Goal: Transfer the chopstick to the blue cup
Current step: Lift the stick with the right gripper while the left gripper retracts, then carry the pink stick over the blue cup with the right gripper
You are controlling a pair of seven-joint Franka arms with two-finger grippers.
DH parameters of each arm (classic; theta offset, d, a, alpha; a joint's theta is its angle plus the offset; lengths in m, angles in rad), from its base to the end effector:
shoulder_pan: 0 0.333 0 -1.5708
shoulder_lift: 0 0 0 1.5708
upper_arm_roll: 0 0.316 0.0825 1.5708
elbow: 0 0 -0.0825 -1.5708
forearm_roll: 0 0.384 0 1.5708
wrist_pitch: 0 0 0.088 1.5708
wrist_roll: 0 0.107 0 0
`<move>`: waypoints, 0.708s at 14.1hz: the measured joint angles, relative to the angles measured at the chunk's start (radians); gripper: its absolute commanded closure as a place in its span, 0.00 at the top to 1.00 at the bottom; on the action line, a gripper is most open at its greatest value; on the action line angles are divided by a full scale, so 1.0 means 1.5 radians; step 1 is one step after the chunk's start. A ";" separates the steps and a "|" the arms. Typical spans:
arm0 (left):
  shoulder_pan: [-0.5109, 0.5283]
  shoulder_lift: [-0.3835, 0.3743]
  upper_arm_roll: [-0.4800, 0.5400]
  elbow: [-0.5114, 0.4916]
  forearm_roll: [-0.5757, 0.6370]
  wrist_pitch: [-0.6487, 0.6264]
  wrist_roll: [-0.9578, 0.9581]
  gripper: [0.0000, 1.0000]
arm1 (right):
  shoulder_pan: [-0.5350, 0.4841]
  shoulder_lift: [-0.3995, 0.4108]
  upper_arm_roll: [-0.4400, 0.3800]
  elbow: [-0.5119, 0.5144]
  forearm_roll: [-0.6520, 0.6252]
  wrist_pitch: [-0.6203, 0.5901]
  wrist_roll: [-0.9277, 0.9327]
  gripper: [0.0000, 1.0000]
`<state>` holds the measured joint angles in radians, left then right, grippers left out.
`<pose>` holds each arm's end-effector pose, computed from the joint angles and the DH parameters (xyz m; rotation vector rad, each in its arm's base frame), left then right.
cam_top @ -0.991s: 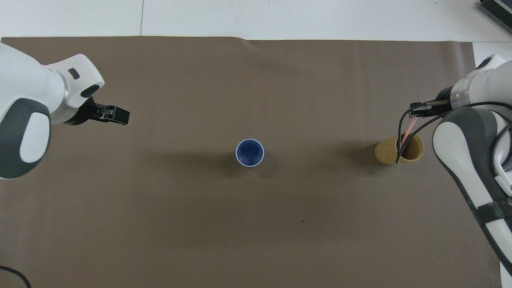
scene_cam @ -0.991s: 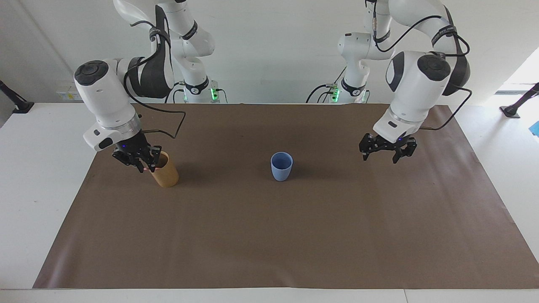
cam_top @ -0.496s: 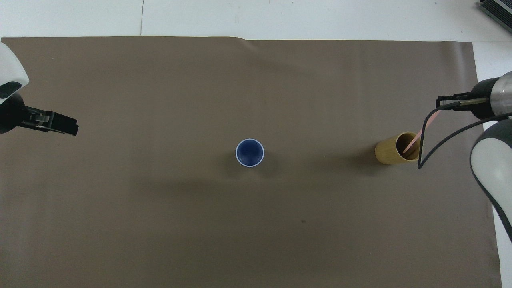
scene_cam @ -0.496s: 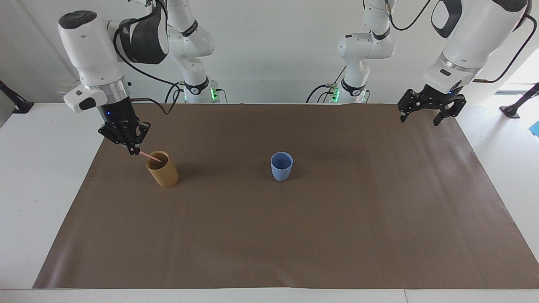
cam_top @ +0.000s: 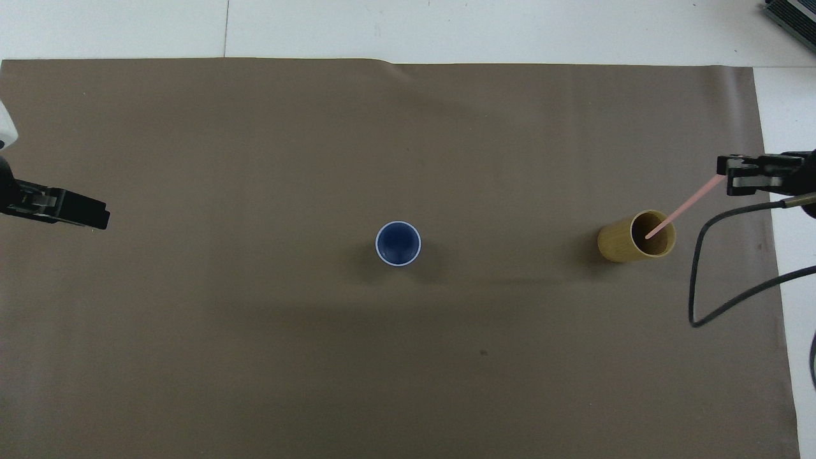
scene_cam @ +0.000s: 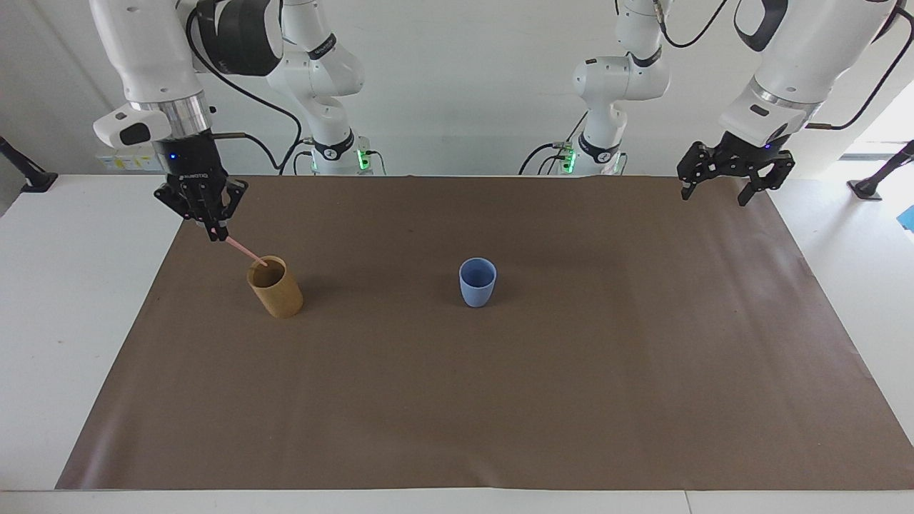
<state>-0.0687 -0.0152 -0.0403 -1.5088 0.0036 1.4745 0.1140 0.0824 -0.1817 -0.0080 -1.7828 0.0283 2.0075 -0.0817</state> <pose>0.5369 -0.0585 0.6534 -3.1179 0.3486 0.0300 0.5319 0.0409 0.6661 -3.0415 -0.2274 -0.6286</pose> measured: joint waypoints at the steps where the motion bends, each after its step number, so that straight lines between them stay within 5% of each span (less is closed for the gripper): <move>1: 0.000 -0.002 -0.001 0.010 0.000 -0.015 0.000 1.00 | 0.028 0.000 0.002 0.000 0.011 0.009 0.000 0.00; 10: 0.000 -0.016 -0.001 0.015 0.000 -0.023 0.028 1.00 | 0.230 0.028 0.016 -0.008 0.023 0.132 0.105 0.00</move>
<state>-0.0688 -0.0393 -0.0420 -1.4869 0.0029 1.4402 0.1567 0.4268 -0.1394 0.0162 -1.7949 0.0635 2.2060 0.0757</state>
